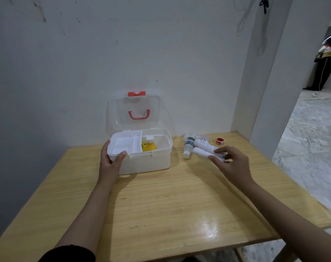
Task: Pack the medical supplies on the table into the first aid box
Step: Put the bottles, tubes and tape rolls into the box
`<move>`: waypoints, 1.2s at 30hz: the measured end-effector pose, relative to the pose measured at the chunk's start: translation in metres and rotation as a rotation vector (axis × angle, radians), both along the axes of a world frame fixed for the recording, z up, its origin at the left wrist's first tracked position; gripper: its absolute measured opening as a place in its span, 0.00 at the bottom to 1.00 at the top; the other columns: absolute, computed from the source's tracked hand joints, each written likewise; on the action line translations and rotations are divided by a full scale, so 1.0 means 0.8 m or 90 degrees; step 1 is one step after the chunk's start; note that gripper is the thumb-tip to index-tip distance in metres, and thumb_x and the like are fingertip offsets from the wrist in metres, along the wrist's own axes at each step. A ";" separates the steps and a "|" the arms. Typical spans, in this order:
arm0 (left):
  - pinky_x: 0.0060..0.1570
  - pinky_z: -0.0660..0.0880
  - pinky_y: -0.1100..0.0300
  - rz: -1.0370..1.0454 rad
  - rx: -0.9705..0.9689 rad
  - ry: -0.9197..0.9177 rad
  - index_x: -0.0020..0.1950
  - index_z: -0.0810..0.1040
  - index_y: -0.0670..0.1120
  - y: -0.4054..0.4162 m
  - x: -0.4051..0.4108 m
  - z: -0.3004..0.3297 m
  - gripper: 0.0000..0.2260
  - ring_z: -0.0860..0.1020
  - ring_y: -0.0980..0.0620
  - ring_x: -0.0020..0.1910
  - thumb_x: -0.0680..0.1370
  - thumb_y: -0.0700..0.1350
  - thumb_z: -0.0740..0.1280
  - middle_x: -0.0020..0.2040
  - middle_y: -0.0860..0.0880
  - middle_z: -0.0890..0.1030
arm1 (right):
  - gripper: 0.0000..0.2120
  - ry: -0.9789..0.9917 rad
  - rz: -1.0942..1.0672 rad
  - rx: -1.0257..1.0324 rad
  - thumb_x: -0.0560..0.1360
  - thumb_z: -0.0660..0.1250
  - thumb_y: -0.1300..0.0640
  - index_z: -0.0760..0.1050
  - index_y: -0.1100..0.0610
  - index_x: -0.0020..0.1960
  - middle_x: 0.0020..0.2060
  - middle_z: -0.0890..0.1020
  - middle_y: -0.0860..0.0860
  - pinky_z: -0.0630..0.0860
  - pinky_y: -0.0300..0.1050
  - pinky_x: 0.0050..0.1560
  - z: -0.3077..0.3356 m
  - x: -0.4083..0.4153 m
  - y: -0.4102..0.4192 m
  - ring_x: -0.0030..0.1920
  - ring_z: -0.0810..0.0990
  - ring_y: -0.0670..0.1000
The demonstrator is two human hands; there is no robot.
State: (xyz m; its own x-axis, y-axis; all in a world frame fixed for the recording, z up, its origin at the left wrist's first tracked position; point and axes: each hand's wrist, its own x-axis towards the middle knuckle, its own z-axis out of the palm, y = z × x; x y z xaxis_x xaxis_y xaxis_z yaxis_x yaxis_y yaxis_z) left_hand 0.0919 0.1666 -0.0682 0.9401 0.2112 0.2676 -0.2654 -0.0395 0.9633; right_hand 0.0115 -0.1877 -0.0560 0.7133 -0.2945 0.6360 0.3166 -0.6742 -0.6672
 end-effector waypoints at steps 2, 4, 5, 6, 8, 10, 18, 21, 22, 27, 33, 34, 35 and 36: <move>0.57 0.71 0.56 -0.001 0.002 0.005 0.72 0.62 0.57 0.001 0.000 0.001 0.33 0.71 0.51 0.62 0.69 0.53 0.70 0.65 0.55 0.70 | 0.10 -0.011 0.012 0.017 0.65 0.78 0.58 0.81 0.55 0.44 0.39 0.80 0.41 0.73 0.28 0.37 0.019 0.004 0.009 0.39 0.78 0.39; 0.58 0.71 0.55 -0.004 -0.001 0.007 0.72 0.62 0.57 0.001 -0.002 0.002 0.35 0.71 0.51 0.63 0.67 0.55 0.71 0.65 0.55 0.70 | 0.09 -0.014 0.032 0.026 0.66 0.77 0.58 0.81 0.53 0.44 0.39 0.80 0.40 0.72 0.27 0.38 0.038 0.010 0.021 0.39 0.78 0.40; 0.58 0.72 0.55 -0.004 -0.003 0.008 0.72 0.62 0.57 0.001 -0.002 0.002 0.36 0.71 0.51 0.63 0.66 0.56 0.71 0.65 0.55 0.70 | 0.08 -0.018 0.042 0.023 0.66 0.77 0.57 0.80 0.52 0.44 0.38 0.81 0.40 0.71 0.27 0.38 0.048 0.013 0.028 0.39 0.78 0.40; 0.57 0.72 0.55 -0.005 -0.003 0.010 0.72 0.62 0.57 0.001 -0.002 0.003 0.36 0.71 0.51 0.63 0.66 0.56 0.71 0.65 0.55 0.70 | 0.08 -0.025 0.053 0.021 0.66 0.77 0.56 0.80 0.52 0.43 0.38 0.81 0.40 0.71 0.27 0.38 0.058 0.019 0.035 0.38 0.78 0.40; 0.55 0.72 0.56 -0.007 0.000 0.012 0.72 0.61 0.58 0.000 -0.004 0.003 0.36 0.71 0.51 0.62 0.67 0.56 0.70 0.66 0.55 0.70 | 0.07 -0.029 0.077 0.013 0.66 0.76 0.55 0.81 0.51 0.43 0.39 0.82 0.42 0.73 0.29 0.39 0.080 0.032 0.050 0.38 0.79 0.41; 0.52 0.72 0.58 -0.006 0.006 0.015 0.72 0.61 0.58 0.000 -0.005 0.004 0.38 0.71 0.52 0.61 0.65 0.59 0.70 0.65 0.55 0.69 | 0.04 0.000 0.102 -0.023 0.68 0.75 0.56 0.82 0.52 0.42 0.38 0.83 0.46 0.75 0.33 0.39 0.102 0.052 0.065 0.37 0.79 0.43; 0.47 0.72 0.64 -0.009 0.001 0.000 0.71 0.62 0.59 0.001 -0.003 0.004 0.39 0.71 0.55 0.60 0.62 0.61 0.70 0.64 0.57 0.70 | 0.03 0.200 0.168 -0.200 0.69 0.73 0.58 0.83 0.55 0.42 0.37 0.82 0.51 0.68 0.29 0.32 0.136 0.140 0.119 0.33 0.74 0.41; 0.49 0.72 0.65 -0.013 -0.003 -0.002 0.71 0.62 0.60 0.001 -0.003 0.005 0.39 0.72 0.58 0.59 0.61 0.62 0.70 0.64 0.58 0.70 | 0.02 0.225 0.178 -0.197 0.68 0.74 0.58 0.83 0.54 0.41 0.40 0.83 0.52 0.69 0.33 0.35 0.129 0.154 0.128 0.35 0.75 0.43; 0.49 0.72 0.65 -0.014 -0.004 -0.004 0.70 0.62 0.60 0.001 -0.003 0.005 0.39 0.72 0.60 0.59 0.61 0.62 0.70 0.63 0.59 0.71 | 0.02 0.226 0.178 -0.194 0.68 0.74 0.58 0.82 0.54 0.41 0.40 0.83 0.52 0.70 0.33 0.36 0.126 0.155 0.130 0.37 0.76 0.44; 0.47 0.71 0.68 -0.009 -0.008 -0.011 0.71 0.62 0.58 -0.001 -0.005 0.006 0.34 0.71 0.64 0.56 0.66 0.55 0.71 0.60 0.61 0.70 | 0.02 0.203 0.173 -0.141 0.68 0.74 0.58 0.82 0.54 0.41 0.38 0.82 0.51 0.72 0.35 0.37 0.113 0.142 0.126 0.38 0.78 0.48; 0.52 0.71 0.63 0.010 0.006 -0.019 0.72 0.62 0.54 -0.001 -0.002 0.004 0.30 0.71 0.55 0.60 0.74 0.45 0.70 0.64 0.56 0.70 | 0.04 0.171 0.150 -0.033 0.68 0.74 0.57 0.83 0.55 0.43 0.40 0.84 0.52 0.78 0.41 0.41 0.112 0.105 0.081 0.40 0.81 0.50; 0.52 0.71 0.62 0.011 0.006 -0.018 0.72 0.62 0.54 -0.001 -0.002 0.004 0.30 0.71 0.55 0.60 0.74 0.45 0.70 0.64 0.55 0.70 | 0.04 0.172 0.145 -0.024 0.68 0.74 0.58 0.83 0.55 0.43 0.40 0.84 0.52 0.78 0.43 0.42 0.112 0.097 0.072 0.40 0.81 0.51; 0.52 0.71 0.62 0.011 0.005 -0.017 0.72 0.62 0.54 -0.001 -0.002 0.004 0.30 0.71 0.55 0.60 0.74 0.45 0.70 0.64 0.55 0.70 | 0.04 0.173 0.139 -0.015 0.68 0.74 0.58 0.83 0.55 0.43 0.40 0.84 0.53 0.79 0.44 0.42 0.110 0.089 0.064 0.40 0.81 0.51; 0.52 0.71 0.63 0.012 0.002 -0.017 0.72 0.62 0.54 -0.001 -0.002 0.004 0.30 0.71 0.55 0.60 0.74 0.45 0.70 0.64 0.56 0.70 | 0.04 0.174 0.133 -0.005 0.68 0.74 0.58 0.83 0.55 0.43 0.40 0.84 0.53 0.79 0.45 0.42 0.108 0.080 0.056 0.40 0.82 0.52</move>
